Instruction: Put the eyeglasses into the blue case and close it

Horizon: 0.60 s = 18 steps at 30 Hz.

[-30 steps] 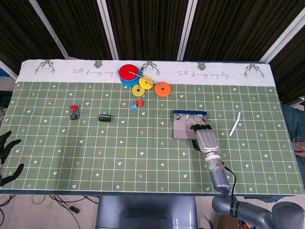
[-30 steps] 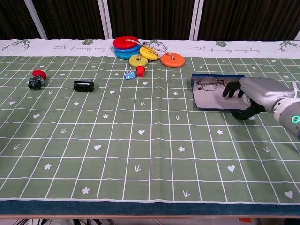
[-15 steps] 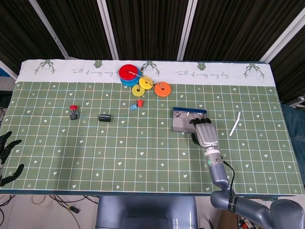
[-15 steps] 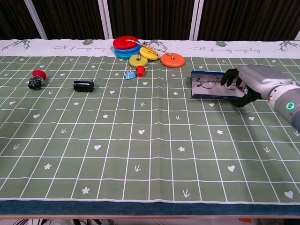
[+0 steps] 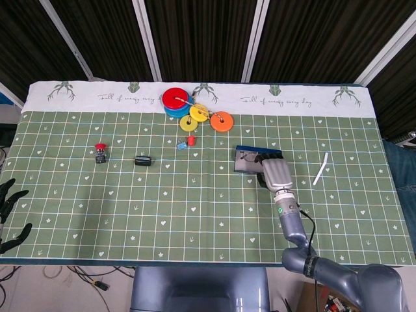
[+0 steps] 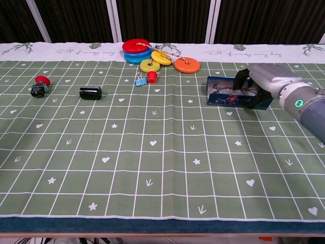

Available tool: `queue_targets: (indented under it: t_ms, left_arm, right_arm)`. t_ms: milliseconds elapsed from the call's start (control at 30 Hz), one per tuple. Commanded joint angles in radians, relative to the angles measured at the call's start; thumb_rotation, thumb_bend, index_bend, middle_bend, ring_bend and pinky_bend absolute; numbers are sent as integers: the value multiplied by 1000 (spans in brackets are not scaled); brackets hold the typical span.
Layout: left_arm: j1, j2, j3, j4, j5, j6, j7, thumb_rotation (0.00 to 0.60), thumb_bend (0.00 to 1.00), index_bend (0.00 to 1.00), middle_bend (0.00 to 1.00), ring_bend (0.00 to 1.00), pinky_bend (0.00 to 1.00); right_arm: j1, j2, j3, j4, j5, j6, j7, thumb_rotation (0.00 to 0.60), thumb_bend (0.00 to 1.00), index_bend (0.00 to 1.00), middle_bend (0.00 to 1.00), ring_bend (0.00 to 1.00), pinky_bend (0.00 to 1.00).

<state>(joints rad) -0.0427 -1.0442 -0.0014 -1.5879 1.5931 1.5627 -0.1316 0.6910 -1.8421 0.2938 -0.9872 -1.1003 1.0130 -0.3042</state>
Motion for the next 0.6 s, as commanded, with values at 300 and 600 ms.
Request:
queue_targets:
  t_ms: [300, 600]
  left_arm:
    - [1, 0, 0, -1, 1, 2, 1, 600, 311, 180, 0, 0, 0]
    - [1, 0, 1, -1, 1, 1, 2, 600, 310, 186, 0, 0, 0]
  right_arm:
    - [1, 22, 11, -52, 28, -25, 3, 600, 451, 515, 331, 315, 229]
    - [4, 18, 15, -50, 46, -31, -3, 600, 541, 527, 331, 315, 229]
